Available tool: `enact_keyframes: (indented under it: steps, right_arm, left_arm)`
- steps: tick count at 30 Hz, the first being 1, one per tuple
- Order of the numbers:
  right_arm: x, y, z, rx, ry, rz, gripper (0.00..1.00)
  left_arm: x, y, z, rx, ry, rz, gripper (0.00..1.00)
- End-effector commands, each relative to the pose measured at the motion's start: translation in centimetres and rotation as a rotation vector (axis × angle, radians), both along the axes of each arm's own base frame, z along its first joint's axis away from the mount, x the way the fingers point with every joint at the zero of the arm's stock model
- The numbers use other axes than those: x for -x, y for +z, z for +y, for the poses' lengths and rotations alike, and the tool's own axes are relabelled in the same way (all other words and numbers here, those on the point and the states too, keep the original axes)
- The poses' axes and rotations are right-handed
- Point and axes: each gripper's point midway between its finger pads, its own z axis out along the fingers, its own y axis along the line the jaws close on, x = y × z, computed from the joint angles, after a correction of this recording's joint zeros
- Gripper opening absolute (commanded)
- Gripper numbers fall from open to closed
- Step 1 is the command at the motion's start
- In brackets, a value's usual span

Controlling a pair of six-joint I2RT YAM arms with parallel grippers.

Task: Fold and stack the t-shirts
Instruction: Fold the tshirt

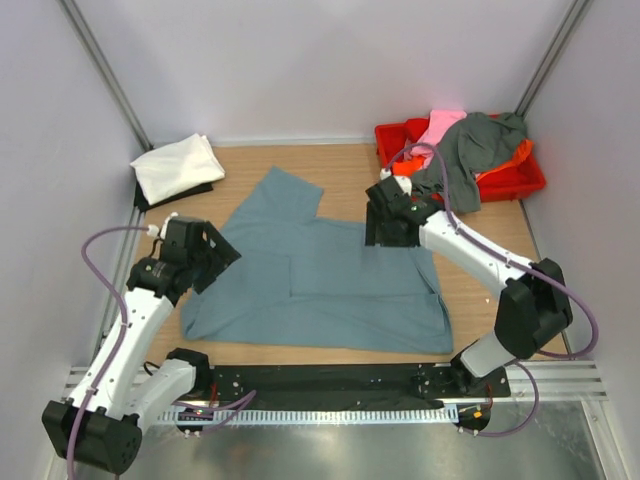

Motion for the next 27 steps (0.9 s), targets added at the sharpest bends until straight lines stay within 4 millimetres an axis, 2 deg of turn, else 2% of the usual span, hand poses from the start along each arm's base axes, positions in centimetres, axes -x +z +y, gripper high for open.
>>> enact_keyframes:
  steps: [1, 2, 4, 5, 6, 11, 16, 24, 27]
  right_arm:
    - [-3.7, 0.7, -5.2, 0.198, -0.091, -0.033, 0.67]
    - [-4.4, -0.4, -5.6, 0.221, -0.1, -0.01, 0.64]
    - [-5.9, -0.5, -6.3, 0.233, -0.121, -0.009, 0.62]
    - [-6.3, -1.8, -6.4, 0.249, -0.122, 0.019, 0.62]
    - [-6.6, -2.3, -6.3, 0.252, -0.12, 0.03, 0.62]
    - [-8.0, -4.5, -7.4, 0.293, -0.147, 0.062, 0.62]
    - [-8.5, -6.5, -8.6, 0.309, -0.17, 0.099, 0.59]
    - [-8.9, -8.3, -9.5, 0.323, -0.176, 0.121, 0.54]
    - [-8.8, -8.9, -10.0, 0.326, -0.18, 0.132, 0.49]
  left_arm:
    - [-1.2, 2.8, 1.1, -0.156, -0.127, -0.054, 0.81]
    - [-1.5, 3.1, 1.2, -0.173, -0.144, -0.069, 0.82]
    - [-1.6, 3.1, 1.8, -0.225, -0.168, -0.085, 0.84]
    - [-1.5, 3.2, 2.1, -0.234, -0.169, -0.091, 0.84]
    - [-1.4, 3.1, 2.3, -0.252, -0.183, -0.091, 0.85]
    - [-0.9, 1.4, 2.6, -0.267, -0.2, -0.08, 0.86]
    - [-1.3, 1.9, 2.6, -0.275, -0.203, -0.109, 0.86]
    - [-1.5, 1.5, 2.5, -0.275, -0.213, -0.099, 0.86]
    - [-1.5, 1.5, 2.5, -0.278, -0.209, -0.097, 0.86]
